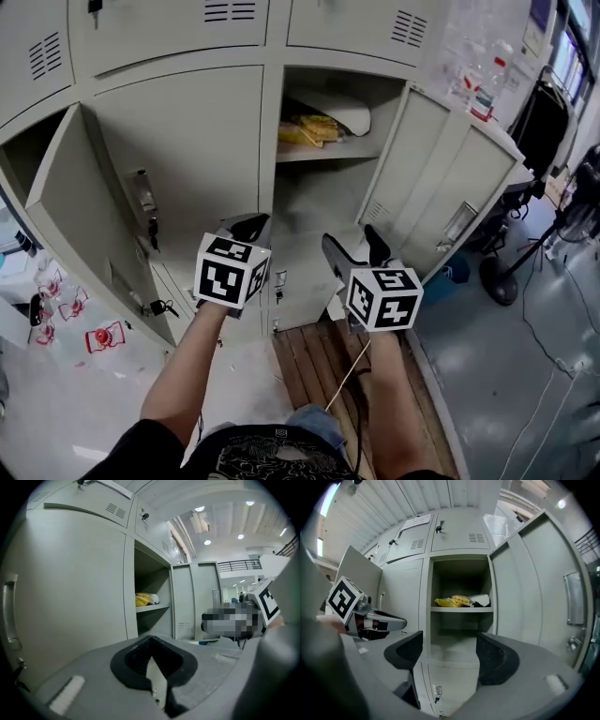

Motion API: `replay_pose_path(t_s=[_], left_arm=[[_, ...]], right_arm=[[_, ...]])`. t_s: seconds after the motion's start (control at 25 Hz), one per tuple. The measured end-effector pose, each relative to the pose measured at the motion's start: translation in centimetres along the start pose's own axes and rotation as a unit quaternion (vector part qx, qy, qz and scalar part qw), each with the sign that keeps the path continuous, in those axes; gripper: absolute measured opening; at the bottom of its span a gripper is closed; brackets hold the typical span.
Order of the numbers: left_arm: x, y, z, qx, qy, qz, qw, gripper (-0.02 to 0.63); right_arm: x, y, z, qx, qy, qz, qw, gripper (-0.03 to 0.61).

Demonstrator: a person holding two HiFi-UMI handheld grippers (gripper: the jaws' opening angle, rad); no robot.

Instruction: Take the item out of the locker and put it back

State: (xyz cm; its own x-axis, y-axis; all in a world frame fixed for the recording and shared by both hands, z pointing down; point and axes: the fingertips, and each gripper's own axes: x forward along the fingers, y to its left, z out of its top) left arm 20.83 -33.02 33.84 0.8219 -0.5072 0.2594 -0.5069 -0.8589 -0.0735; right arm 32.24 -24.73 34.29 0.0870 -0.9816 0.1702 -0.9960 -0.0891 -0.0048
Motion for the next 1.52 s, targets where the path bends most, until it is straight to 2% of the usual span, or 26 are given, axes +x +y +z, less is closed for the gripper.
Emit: replay_pose_path(t_s=[0.28, 0.6, 1.16, 1.52], left_arm=[[1.6, 1.4, 1.2, -0.013, 0.006, 0.067, 0.9977, 0.002], [2.8, 2.1, 2.6, -0.022, 0.022, 0.119, 0.9924, 0.002], [2.3, 2.3, 4.1, -0.017, 0.048, 0.158, 0.9862, 0.002], [2.9, 1.9, 3.8, -0.017, 0.05, 0.153, 0.9868, 0.002]], right_arm=[[4.3, -1.6, 2.5, -0.013, -0.009, 0.075, 0.997, 0.357], [8.4, -3.2, 5.7, -0.013, -0.026, 0.129, 0.991, 0.348], [14.4, -5.8, 10.2, 0.013, -0.044, 0.129, 0.991, 0.339], [16.4, -7.2, 11.3, -0.008, -0.038, 0.117, 0.992, 0.295]])
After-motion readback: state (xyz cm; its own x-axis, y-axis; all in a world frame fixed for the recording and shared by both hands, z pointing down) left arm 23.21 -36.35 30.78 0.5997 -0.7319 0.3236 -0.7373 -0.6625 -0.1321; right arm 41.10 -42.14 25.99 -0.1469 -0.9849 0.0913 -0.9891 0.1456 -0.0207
